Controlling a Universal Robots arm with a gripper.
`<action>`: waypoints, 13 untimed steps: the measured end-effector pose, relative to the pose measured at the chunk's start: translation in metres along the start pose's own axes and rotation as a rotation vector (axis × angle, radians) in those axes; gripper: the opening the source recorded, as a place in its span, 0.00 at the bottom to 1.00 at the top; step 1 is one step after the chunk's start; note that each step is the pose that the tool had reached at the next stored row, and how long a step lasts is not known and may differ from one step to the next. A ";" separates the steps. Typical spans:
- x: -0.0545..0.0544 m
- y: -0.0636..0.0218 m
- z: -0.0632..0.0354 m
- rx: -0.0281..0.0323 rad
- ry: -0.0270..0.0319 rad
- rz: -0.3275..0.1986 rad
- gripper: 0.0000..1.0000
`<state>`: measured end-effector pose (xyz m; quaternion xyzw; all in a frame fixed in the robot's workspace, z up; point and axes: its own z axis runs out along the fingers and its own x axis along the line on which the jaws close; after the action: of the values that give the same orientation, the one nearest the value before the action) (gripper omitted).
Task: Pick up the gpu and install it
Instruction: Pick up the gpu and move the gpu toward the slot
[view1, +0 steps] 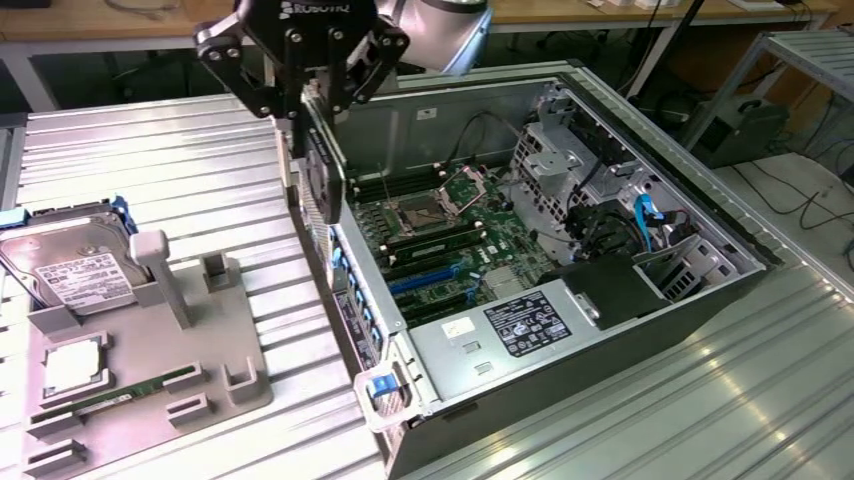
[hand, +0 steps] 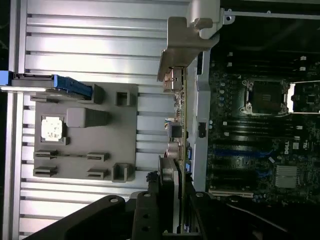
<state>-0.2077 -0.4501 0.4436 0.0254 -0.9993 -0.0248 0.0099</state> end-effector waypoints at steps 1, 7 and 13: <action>-0.011 -0.0006 -0.0003 0.0001 0.0001 0.000 0.28; -0.036 -0.0018 -0.0007 0.0000 0.0000 0.000 0.28; -0.065 -0.0033 -0.0008 0.0000 0.0000 0.000 0.28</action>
<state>-0.1428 -0.4502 0.4431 0.0255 -0.9993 -0.0248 0.0099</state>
